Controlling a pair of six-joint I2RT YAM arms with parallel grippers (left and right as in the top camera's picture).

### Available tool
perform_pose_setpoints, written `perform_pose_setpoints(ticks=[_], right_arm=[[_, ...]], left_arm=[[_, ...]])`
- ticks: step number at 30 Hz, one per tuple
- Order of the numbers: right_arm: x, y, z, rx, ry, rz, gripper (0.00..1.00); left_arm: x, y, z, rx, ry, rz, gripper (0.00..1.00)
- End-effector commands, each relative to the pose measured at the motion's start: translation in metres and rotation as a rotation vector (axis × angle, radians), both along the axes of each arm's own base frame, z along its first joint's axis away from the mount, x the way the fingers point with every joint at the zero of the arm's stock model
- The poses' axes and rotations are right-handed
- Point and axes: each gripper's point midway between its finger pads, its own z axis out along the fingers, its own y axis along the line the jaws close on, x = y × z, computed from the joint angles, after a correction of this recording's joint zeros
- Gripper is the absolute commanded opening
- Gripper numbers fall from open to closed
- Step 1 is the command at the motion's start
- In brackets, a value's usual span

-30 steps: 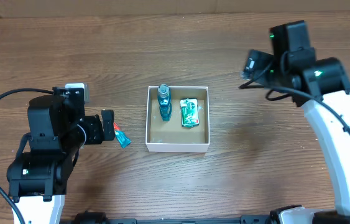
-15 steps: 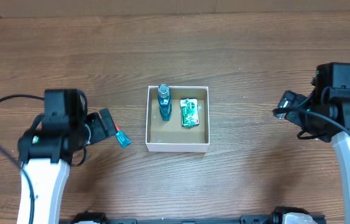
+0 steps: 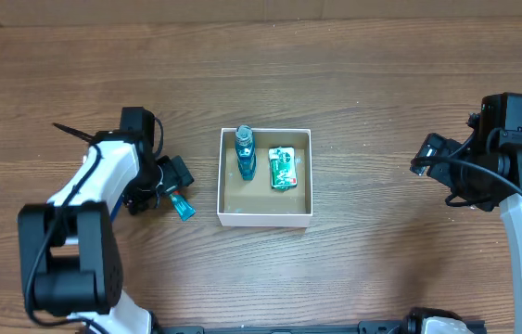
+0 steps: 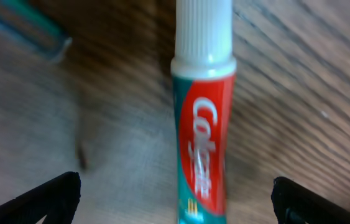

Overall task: Pack container
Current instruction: 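Grasp the Colgate toothpaste tube with the left gripper, then lower the toothpaste tube into the box and release it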

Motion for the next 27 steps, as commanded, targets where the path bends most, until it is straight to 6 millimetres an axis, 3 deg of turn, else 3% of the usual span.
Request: perform_pose_setpoints(ticks=[1,5,11,15,19,22,25,27], right_arm=[[0.0,0.0,0.001,0.003,-0.007,0.006,1.0],[0.0,0.0,0.001,0.003,-0.007,0.006,1.0],[0.0,0.0,0.001,0.003,-0.007,0.006,1.0],[0.0,0.0,0.001,0.003,-0.006,0.006,1.0],[-0.001,0.0,0.001,0.003,-0.006,0.006,1.0],[-0.001,0.0,0.001,0.003,-0.006,0.006,1.0],[-0.001,0.0,0.001,0.003,-0.006,0.006,1.0],[-0.001,0.0,0.001,0.003,-0.006,0.007,1.0]], left_arm=[[0.008,-0.003,-0.014,-0.008,0.006,0.006,1.0],[0.011,-0.003,-0.018,-0.007,0.003,0.006,0.98],[0.001,-0.003,-0.018,-0.008,0.041,0.007,0.6],[-0.001,-0.003,-0.017,-0.008,0.05,0.007,0.47],[-0.002,-0.003,-0.017,-0.008,0.056,0.006,0.27],[-0.002,-0.003,-0.017,-0.008,0.054,0.007,0.22],[0.001,-0.003,-0.013,-0.008,0.05,0.007,0.09],[0.009,-0.003,-0.007,-0.008,0.034,0.006,0.06]])
